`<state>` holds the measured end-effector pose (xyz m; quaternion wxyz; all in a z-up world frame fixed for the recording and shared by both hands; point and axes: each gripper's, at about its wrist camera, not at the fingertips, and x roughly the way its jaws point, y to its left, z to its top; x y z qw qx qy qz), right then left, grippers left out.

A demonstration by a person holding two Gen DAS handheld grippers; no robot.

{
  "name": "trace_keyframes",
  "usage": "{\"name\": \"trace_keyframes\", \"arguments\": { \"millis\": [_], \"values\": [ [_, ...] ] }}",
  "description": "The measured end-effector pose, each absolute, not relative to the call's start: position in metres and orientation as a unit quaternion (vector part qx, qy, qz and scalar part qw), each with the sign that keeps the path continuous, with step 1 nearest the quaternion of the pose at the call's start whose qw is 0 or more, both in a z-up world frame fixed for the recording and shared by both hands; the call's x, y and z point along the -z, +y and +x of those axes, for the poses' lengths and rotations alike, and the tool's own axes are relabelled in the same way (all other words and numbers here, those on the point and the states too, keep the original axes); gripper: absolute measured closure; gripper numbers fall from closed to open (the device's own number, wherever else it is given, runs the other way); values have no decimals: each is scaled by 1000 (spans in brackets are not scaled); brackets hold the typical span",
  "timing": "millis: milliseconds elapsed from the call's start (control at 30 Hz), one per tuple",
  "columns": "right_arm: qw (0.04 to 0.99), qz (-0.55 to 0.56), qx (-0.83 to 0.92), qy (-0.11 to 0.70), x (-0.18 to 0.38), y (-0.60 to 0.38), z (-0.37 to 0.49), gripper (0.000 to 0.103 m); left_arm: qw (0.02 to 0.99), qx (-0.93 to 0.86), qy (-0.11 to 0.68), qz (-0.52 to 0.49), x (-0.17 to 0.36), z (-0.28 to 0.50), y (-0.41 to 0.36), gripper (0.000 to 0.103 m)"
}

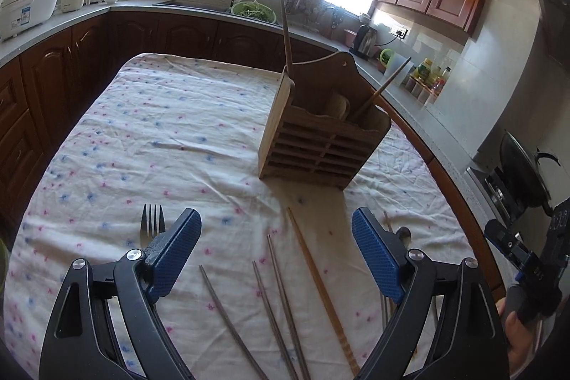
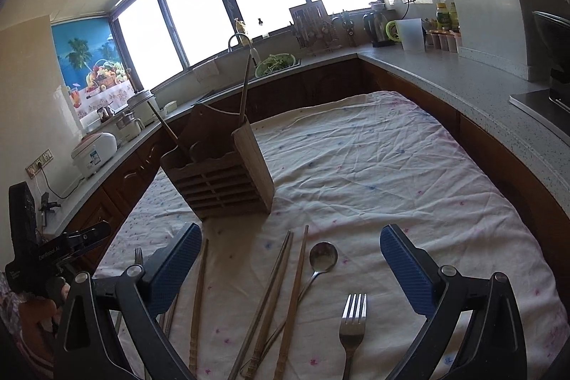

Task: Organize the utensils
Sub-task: 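Move both open grippers back down toward the remaining chopsticks, then grasp a wooden chopstick with the left gripper while the right gripper grasps another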

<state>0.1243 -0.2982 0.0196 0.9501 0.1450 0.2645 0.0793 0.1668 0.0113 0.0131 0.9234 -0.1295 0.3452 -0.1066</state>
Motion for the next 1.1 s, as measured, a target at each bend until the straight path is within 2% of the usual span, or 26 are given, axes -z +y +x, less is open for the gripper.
{"name": "trace_keyframes", "arguments": {
  "millis": [100, 200, 267, 333, 533, 600, 800, 1100],
  "values": [
    [949, 137, -81, 271, -15, -295, 124, 3, 918, 115, 361, -117, -5, 169, -1, 14],
    [948, 130, -82, 280, -10, -294, 129, 9, 914, 122, 373, -104, 0, 173, -12, 15],
    [945, 128, -82, 289, -6, -294, 134, 15, 910, 129, 382, -96, 4, 177, -19, 20],
    [943, 124, -80, 299, -3, -293, 140, 29, 905, 137, 394, -87, 7, 182, -26, 30],
    [933, 118, -91, 328, 9, -288, 163, 48, 890, 152, 425, -72, 20, 201, -44, 50],
    [929, 116, -98, 339, 12, -286, 172, 53, 885, 154, 434, -66, 24, 210, -49, 52],
    [919, 101, -109, 366, 23, -278, 200, 64, 871, 152, 464, -58, 40, 234, -59, 65],
    [900, 54, -101, 420, 49, -267, 238, 74, 858, 140, 493, -37, 61, 259, -68, 69]
  ]
}}
